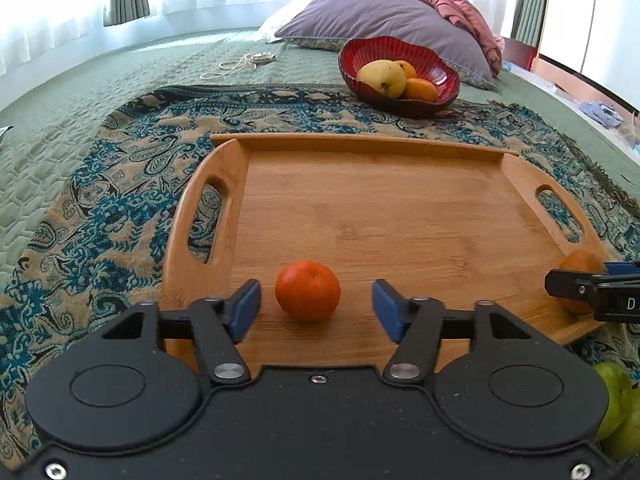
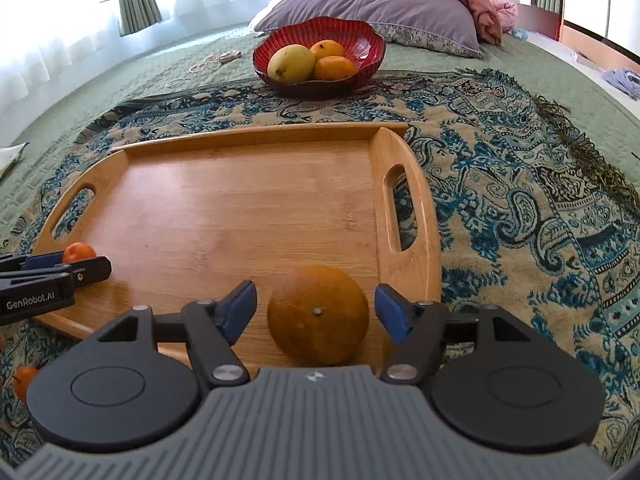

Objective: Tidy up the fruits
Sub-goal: 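Open the left tool on the tray while the right tool releases the large orange there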

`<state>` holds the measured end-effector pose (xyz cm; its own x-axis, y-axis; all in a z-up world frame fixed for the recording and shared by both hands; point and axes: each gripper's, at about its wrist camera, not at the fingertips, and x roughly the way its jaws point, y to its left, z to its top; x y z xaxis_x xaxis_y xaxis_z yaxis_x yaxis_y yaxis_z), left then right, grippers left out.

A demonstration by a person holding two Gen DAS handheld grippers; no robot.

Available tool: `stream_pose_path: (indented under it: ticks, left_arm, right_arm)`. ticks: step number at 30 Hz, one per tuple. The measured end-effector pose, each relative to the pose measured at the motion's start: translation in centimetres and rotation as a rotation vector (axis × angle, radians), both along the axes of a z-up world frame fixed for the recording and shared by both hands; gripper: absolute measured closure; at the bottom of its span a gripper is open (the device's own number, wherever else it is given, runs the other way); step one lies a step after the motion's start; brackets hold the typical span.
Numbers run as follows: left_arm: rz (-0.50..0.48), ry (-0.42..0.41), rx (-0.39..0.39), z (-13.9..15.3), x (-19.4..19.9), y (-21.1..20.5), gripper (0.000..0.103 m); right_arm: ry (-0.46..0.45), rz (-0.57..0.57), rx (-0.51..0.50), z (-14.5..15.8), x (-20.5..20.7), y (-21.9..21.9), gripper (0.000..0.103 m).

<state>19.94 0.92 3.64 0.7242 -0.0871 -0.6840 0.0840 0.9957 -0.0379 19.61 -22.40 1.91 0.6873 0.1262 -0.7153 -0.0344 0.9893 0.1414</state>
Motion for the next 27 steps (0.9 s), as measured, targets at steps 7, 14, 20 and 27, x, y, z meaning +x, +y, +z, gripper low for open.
stream_pose_path:
  ticks: [7, 14, 20, 27]
  left_arm:
    - [-0.007, -0.037, -0.019, 1.0, -2.0, 0.7, 0.025]
    - [-0.025, -0.079, -0.028, 2.2, -4.3, 1.1, 0.019]
    - [-0.042, -0.108, -0.029, 2.7, -6.4, 1.3, 0.016]
    - [-0.050, -0.120, -0.031, 2.6, -8.8, 1.7, 0.013]
  right_arm:
    - [-0.031, 0.012, 0.005, 0.7, -1.4, -0.2, 0.020]
    - [-0.069, 0.027, 0.020, 1.7, -3.2, -0.5, 0.018]
    - [-0.104, 0.042, 0.019, 2.3, -5.1, -0.6, 0.016]
    - [-0.163, 0.067, 0.001, 2.8, -7.8, -0.6, 0.014]
